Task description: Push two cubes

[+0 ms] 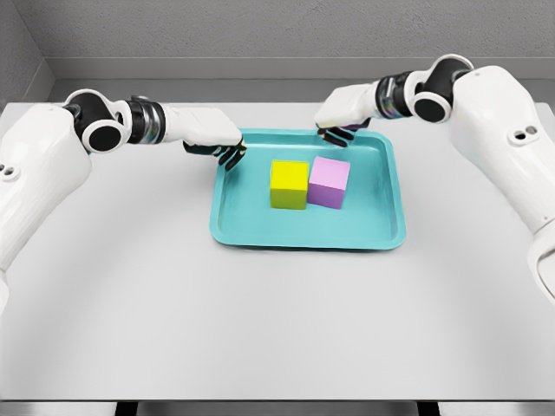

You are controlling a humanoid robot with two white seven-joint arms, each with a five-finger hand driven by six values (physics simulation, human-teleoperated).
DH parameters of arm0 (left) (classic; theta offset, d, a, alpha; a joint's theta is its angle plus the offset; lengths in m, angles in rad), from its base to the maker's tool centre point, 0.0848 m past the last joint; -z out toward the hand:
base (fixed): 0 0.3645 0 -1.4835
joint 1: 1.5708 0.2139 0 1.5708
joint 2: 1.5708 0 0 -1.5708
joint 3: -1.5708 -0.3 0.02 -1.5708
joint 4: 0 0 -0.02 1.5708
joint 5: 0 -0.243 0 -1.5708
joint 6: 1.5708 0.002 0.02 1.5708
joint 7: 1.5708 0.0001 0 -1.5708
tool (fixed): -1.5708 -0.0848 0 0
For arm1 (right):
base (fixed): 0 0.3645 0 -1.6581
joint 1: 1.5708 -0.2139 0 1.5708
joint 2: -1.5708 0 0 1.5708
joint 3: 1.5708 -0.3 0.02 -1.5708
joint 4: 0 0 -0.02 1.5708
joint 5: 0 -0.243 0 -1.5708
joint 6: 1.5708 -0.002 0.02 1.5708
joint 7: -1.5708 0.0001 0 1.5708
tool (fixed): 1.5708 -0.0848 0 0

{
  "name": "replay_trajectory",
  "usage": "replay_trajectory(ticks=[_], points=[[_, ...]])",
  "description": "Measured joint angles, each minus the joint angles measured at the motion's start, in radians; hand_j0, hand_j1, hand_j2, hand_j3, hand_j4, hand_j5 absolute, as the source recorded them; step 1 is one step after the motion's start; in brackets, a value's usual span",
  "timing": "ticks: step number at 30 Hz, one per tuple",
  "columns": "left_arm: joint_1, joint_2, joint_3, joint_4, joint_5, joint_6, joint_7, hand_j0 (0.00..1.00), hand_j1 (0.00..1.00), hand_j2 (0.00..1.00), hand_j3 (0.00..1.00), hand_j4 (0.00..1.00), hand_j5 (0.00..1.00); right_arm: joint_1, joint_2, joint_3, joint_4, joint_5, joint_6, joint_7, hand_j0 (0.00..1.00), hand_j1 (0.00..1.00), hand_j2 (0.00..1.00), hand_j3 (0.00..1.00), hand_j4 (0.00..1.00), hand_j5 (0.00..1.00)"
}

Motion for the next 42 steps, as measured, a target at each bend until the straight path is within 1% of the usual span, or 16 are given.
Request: replay_trajectory(ticks=[4,8,14,22,37,42], points=[[0.000,0.001,0.000,0.000,0.000,0.000,0.000,0.23,0.23,0.23,0.23,0.23,0.23,-0.008,0.008,0.003,0.022,0.021,0.048,0.000,0.00,0.00,0.00,0.00,0.00,0.00],[0.000,0.001,0.001,0.000,0.000,0.000,0.000,0.23,0.23,0.23,0.23,0.23,0.23,-0.008,0.039,0.026,0.061,0.064,0.086,0.000,0.00,0.00,0.00,0.00,0.00,0.00],[0.000,0.002,0.001,-0.001,0.000,0.000,0.000,0.23,0.23,0.23,0.23,0.23,0.23,-0.003,0.078,0.069,0.084,0.085,0.106,0.000,0.00,0.00,0.00,0.00,0.00,0.00],[0.000,0.002,0.000,-0.002,0.000,0.000,0.000,0.23,0.23,0.23,0.23,0.23,0.23,0.000,0.090,0.097,0.078,0.080,0.099,0.000,0.00,0.00,0.00,0.00,0.00,0.00],[0.000,0.004,0.001,-0.002,0.000,0.000,0.000,0.23,0.23,0.23,0.23,0.23,0.23,0.000,0.089,0.097,0.056,0.073,0.041,0.000,0.00,0.00,0.00,0.00,0.00,0.00],[0.000,0.004,0.001,-0.002,0.000,0.000,0.000,0.23,0.23,0.23,0.23,0.23,0.23,0.000,0.086,0.096,0.050,0.052,0.021,0.000,0.00,0.00,0.00,0.00,0.00,0.00]])
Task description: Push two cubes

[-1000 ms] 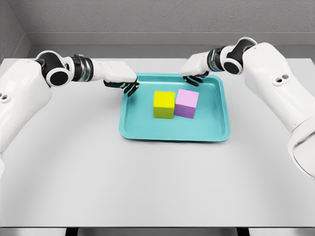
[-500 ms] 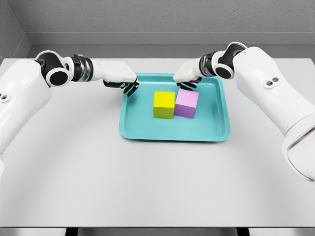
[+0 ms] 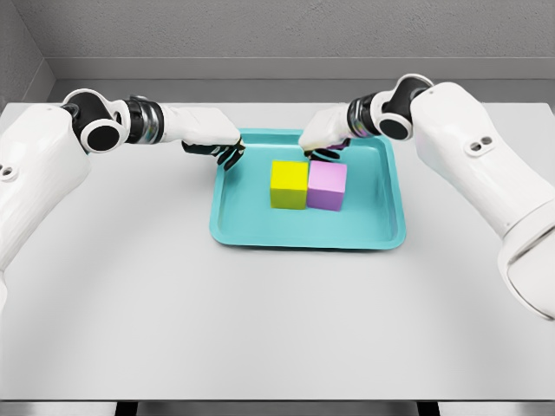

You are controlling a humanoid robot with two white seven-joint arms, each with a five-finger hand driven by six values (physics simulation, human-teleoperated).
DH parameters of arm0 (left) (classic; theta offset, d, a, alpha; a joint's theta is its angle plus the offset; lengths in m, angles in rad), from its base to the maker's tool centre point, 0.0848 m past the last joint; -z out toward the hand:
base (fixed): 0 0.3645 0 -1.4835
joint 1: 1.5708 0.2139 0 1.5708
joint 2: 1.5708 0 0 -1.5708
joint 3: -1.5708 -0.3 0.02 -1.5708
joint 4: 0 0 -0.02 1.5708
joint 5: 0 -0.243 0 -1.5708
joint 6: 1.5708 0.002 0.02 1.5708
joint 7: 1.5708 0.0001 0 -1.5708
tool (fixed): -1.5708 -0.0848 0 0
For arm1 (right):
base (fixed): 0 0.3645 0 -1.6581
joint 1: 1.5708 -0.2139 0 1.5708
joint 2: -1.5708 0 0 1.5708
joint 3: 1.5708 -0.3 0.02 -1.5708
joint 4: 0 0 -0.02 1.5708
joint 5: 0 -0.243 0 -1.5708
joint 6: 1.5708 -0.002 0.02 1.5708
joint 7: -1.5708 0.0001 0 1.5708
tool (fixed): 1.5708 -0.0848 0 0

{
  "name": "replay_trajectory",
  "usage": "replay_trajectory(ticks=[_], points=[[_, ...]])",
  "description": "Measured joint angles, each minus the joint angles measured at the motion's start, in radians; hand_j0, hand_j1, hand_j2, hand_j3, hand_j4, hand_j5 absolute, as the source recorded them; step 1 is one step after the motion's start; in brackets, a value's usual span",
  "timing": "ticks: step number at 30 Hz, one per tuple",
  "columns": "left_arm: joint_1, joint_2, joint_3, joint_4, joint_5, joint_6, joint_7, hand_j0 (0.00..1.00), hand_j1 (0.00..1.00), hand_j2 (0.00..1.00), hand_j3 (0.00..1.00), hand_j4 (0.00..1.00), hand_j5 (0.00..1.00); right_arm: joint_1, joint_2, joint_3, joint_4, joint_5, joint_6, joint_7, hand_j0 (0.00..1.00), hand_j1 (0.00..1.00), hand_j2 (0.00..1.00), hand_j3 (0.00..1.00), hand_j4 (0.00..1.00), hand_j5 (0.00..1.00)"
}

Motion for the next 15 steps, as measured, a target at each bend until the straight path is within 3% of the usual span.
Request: replay_trajectory(ticks=[7,10,12,14,15], points=[[-0.002,0.020,0.008,0.001,0.040,0.000,0.000,0.24,0.24,0.24,0.24,0.24,0.24,-0.009,-0.004,-0.016,-0.003,-0.007,0.021,0.000,0.00,0.00,0.00,0.00,0.00,0.00],[0.000,0.141,0.024,0.005,0.221,0.000,0.000,0.27,0.27,0.27,0.27,0.27,0.27,-0.017,-0.003,-0.030,-0.002,-0.004,0.062,0.000,0.00,0.00,0.00,0.00,0.00,0.00],[0.055,0.244,0.031,0.021,0.394,-0.001,0.000,0.28,0.28,0.28,0.28,0.28,0.28,-0.032,-0.011,-0.071,-0.003,-0.005,0.092,0.000,0.00,0.00,0.00,0.00,0.00,0.00],[0.097,0.310,0.037,0.066,0.562,-0.001,0.000,0.30,0.30,0.30,0.30,0.30,0.30,0.026,-0.087,-0.188,-0.019,-0.011,0.064,0.000,0.00,0.00,0.00,0.00,0.00,0.00],[0.112,0.329,0.045,0.090,0.625,-0.001,0.000,0.30,0.30,0.30,0.30,0.30,0.30,0.069,-0.159,-0.267,-0.037,-0.047,0.035,0.000,0.06,0.06,0.06,0.06,0.06,0.06]])
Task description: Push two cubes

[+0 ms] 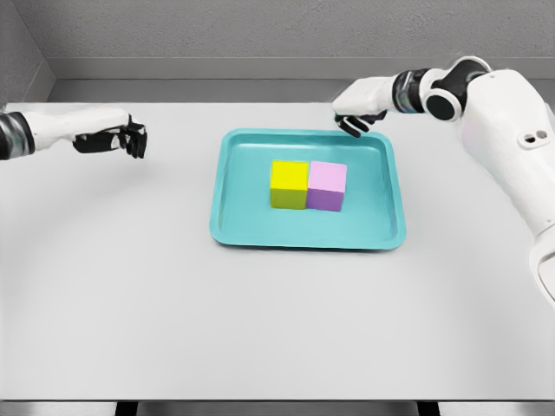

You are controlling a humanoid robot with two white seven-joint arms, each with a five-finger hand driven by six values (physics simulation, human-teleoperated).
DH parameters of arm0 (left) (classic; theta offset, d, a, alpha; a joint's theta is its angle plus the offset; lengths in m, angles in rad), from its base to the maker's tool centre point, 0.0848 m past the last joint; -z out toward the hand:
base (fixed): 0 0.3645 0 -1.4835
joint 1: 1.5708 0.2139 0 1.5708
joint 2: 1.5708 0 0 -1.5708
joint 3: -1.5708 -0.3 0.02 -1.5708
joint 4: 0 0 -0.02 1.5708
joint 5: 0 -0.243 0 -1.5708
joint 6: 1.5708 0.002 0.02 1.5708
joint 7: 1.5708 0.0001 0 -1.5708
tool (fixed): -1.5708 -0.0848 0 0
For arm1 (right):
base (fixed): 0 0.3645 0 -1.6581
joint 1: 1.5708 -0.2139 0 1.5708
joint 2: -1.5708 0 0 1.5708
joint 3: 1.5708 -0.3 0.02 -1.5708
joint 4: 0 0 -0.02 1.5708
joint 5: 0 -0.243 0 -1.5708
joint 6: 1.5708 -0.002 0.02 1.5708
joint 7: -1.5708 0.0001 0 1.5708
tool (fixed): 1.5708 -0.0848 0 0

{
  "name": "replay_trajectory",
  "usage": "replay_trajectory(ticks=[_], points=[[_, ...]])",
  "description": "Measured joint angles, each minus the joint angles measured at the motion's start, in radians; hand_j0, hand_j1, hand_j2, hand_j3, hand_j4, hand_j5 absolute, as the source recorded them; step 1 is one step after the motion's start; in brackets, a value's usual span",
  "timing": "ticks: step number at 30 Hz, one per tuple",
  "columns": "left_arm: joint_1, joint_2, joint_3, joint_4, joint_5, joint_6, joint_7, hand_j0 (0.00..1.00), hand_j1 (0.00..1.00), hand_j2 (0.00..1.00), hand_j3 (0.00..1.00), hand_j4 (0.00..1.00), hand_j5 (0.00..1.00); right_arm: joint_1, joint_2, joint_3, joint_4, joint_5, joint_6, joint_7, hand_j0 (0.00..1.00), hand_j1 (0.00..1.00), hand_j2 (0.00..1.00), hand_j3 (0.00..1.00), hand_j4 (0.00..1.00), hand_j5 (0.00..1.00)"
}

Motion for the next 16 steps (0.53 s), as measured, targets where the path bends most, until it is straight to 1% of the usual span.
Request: replay_trajectory(ticks=[1,2,3,4,5,6,7,8,9,11,14,16], points=[[0.003,0.012,0.008,0.017,0.046,0.000,0.000,0.30,0.30,0.30,0.30,0.30,0.30,0.021,-0.083,-0.066,-0.015,-0.061,-0.021,0.000,0.32,0.32,0.32,0.32,0.32,0.32],[0.005,0.021,0.014,0.030,0.080,0.001,0.000,0.30,0.30,0.30,0.30,0.30,0.30,0.060,-0.171,-0.115,-0.025,-0.128,-0.035,0.000,0.88,0.88,0.88,0.88,0.88,0.88],[0.005,0.027,0.019,0.039,0.104,0.001,0.000,0.30,0.30,0.30,0.30,0.30,0.30,0.109,-0.252,-0.160,-0.032,-0.182,-0.047,0.000,1.00,1.00,1.00,1.00,1.00,1.00],[0.009,0.031,0.022,0.046,0.122,0.001,0.000,0.33,0.33,0.33,0.33,0.33,0.33,0.152,-0.315,-0.216,-0.037,-0.230,-0.049,-0.001,1.00,1.00,1.00,1.00,1.00,1.00],[0.014,0.033,0.025,0.050,0.134,0.001,0.000,0.45,0.45,0.45,0.45,0.45,0.45,0.180,-0.361,-0.276,-0.040,-0.249,-0.061,0.000,1.00,1.00,1.00,1.00,1.00,1.00],[0.015,0.034,0.031,0.055,0.143,0.001,0.000,0.79,0.79,0.79,0.79,0.79,0.79,0.181,-0.396,-0.330,-0.042,-0.271,-0.064,0.000,1.00,1.00,1.00,1.00,1.00,1.00],[0.017,0.034,0.042,0.064,0.149,0.001,0.000,1.00,1.00,1.00,1.00,1.00,1.00,0.189,-0.420,-0.366,-0.046,-0.286,-0.066,0.000,1.00,1.00,1.00,1.00,1.00,1.00],[0.018,0.032,0.052,0.074,0.152,0.001,0.000,1.00,1.00,1.00,1.00,1.00,1.00,0.195,-0.436,-0.382,-0.054,-0.297,-0.068,0.000,1.00,1.00,1.00,1.00,1.00,1.00],[0.018,0.027,0.058,0.081,0.155,0.001,0.000,1.00,1.00,1.00,1.00,1.00,1.00,0.193,-0.447,-0.378,-0.069,-0.305,-0.069,0.000,1.00,1.00,1.00,1.00,1.00,1.00],[0.017,0.018,0.067,0.090,0.158,0.001,0.000,1.00,1.00,1.00,1.00,1.00,1.00,0.183,-0.451,-0.329,-0.124,-0.315,-0.071,0.000,1.00,1.00,1.00,1.00,1.00,1.00],[0.018,0.012,0.073,0.096,0.159,0.001,0.000,1.00,1.00,1.00,1.00,1.00,1.00,0.146,-0.424,-0.174,-0.257,-0.316,-0.071,0.000,1.00,1.00,1.00,1.00,1.00,1.00],[0.018,0.009,0.074,0.098,0.159,0.001,0.000,1.00,1.00,1.00,1.00,1.00,1.00,0.146,-0.404,-0.099,-0.315,-0.313,-0.072,0.000,1.00,1.00,1.00,1.00,1.00,1.00]])
